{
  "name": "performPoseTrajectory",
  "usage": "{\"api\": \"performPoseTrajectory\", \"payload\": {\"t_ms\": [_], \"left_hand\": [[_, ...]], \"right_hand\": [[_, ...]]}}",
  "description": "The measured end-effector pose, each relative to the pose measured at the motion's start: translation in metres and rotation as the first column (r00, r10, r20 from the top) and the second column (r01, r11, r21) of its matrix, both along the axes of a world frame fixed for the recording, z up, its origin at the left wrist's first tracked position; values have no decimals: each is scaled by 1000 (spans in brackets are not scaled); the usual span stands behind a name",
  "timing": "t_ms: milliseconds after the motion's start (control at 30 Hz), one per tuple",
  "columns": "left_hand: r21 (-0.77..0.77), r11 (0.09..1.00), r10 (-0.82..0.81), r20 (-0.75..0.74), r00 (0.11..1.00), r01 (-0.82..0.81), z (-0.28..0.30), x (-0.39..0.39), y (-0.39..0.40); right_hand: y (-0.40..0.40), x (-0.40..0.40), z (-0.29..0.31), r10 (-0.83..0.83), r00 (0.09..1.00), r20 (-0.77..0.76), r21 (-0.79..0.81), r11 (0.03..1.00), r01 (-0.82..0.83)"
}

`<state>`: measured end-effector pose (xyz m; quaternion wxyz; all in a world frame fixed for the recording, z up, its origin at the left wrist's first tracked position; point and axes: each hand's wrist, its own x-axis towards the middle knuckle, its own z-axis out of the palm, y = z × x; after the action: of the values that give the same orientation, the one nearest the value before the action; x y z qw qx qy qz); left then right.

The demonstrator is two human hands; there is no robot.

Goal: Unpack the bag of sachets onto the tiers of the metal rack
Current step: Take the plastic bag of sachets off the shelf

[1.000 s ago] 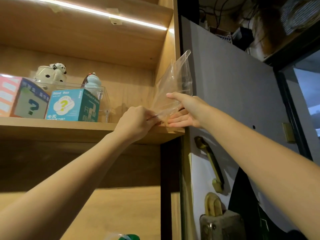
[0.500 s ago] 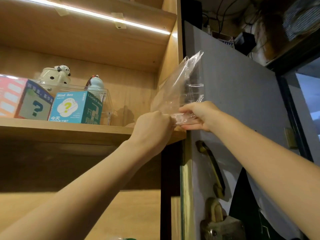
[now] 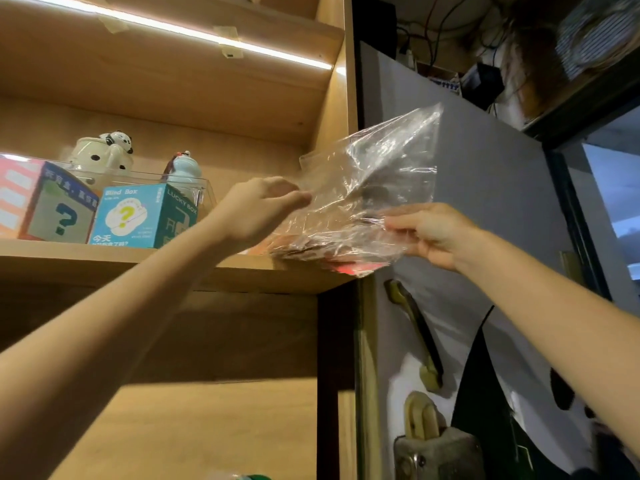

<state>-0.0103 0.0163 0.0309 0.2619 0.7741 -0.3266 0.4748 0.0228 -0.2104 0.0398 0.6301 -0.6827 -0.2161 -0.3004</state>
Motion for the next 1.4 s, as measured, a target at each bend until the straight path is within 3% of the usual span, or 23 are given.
{"api": "performPoseTrajectory", "payload": {"t_ms": [233,433,733,1000,1133,1300,1400], "left_hand": [[-92,982,146,-176,973,-164,6,40,22],[-238,968,-8,-355,935,-82,16,52,14],[-216,972,-1,-379,925,-87,14,62,3],[-147,989,-70,-372,926,15,23,74,-15],[-79,995,-89,-329,940,67,27,78,-26],[-57,988,-154,-286,946,143,33,80,-40],[-71,973,-231,-336,913,220,40,79,-48]], "right_hand": [[-17,4,-5,111,994,12,30,993,-111],[-29,10,-14,176,984,22,39,983,-177],[-33,20,-21,183,983,30,126,975,-186],[-42,13,-27,81,996,-42,33,996,-79],[-48,8,-31,174,980,-98,33,985,-171],[-55,11,-31,81,988,-131,-24,996,-85],[-60,14,-37,77,979,-190,-43,995,-87]]}}
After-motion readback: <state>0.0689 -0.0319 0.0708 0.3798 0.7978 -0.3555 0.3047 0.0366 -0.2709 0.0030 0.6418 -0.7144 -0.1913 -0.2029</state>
